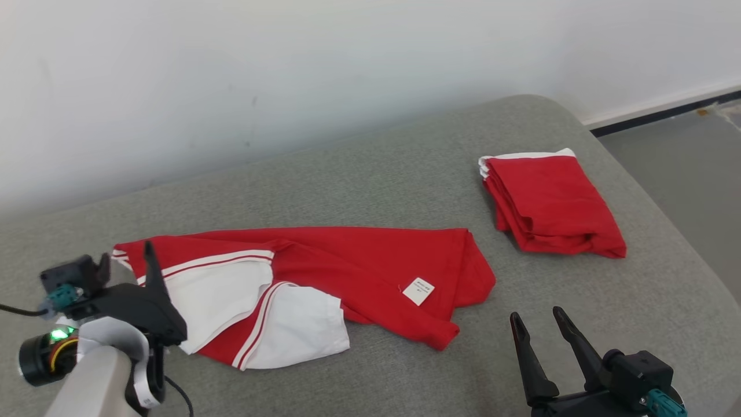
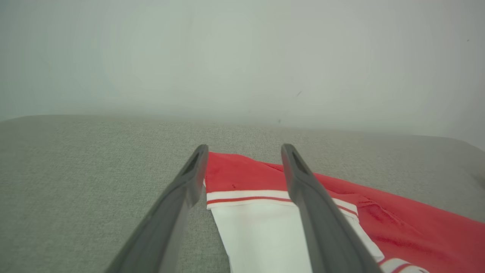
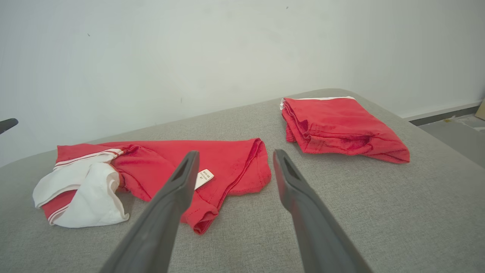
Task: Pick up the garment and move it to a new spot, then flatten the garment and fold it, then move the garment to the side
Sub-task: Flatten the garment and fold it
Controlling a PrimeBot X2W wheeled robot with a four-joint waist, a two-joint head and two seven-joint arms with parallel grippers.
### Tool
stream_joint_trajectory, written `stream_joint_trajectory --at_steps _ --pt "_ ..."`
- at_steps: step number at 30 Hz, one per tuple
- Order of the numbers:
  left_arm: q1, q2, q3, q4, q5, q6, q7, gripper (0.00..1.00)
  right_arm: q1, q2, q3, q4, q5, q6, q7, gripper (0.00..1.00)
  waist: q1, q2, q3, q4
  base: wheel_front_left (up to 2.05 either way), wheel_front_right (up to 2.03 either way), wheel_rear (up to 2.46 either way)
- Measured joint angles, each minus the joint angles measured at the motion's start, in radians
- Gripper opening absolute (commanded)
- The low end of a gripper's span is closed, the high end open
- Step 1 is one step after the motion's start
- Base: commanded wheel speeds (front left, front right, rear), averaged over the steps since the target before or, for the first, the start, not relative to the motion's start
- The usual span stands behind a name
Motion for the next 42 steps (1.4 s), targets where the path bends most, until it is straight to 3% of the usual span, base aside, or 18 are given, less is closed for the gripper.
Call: stream_joint_trajectory --at_steps 8,14,18,24,31,32,37,42 --pt "0.098 -0.045 -0.105 -0.104 0.021 -0.061 0.006 1.00 0.012 0.000 0.001 -0.007 -0.003 0.000 0.011 1.00 0.0000 0.0000 -0.009 0.065 0.00 0.00 0.00" --pt "0.212 -0.110 -0.154 -0.140 -0.013 -0.052 0.094 1.00 0.015 0.000 0.008 -0.010 -0.003 0.000 0.012 1.00 0.0000 0.0000 -0.015 0.087 0.00 0.00 0.00" --pt "0.241 -0.116 -0.165 -0.131 -0.018 -0.039 0.117 1.00 0.012 0.000 0.018 -0.010 -0.003 0.000 0.013 1.00 0.0000 0.0000 -0.007 0.074 0.00 0.00 0.00" --pt "0.235 -0.121 -0.161 -0.082 -0.019 0.017 0.161 1.00 0.010 0.000 0.016 -0.009 -0.007 0.000 0.012 1.00 0.0000 0.0000 0.013 0.034 0.00 0.00 0.00" --pt "0.213 -0.128 -0.153 -0.068 -0.049 -0.001 0.168 1.00 0.001 0.000 0.012 -0.007 -0.007 0.000 0.005 1.00 0.0000 0.0000 0.030 -0.010 0.00 0.00 0.00" --pt "0.209 -0.128 -0.159 -0.069 -0.049 -0.011 0.168 0.01 0.001 0.000 0.010 -0.007 -0.007 0.000 0.003 1.00 0.0000 0.0000 0.032 -0.014 0.00 0.00 0.00" --pt "0.200 -0.127 -0.167 -0.097 -0.046 -0.035 0.144 0.00 0.002 0.000 0.003 -0.005 -0.005 0.000 0.001 1.00 0.0000 0.0000 0.034 -0.014 0.00 0.00 0.00" --pt "0.140 -0.123 -0.136 -0.221 -0.037 -0.035 0.062 0.00 0.003 0.000 0.000 -0.001 -0.001 0.000 -0.004 1.00 0.0001 0.0000 0.027 0.008 0.00 0.00 0.00"
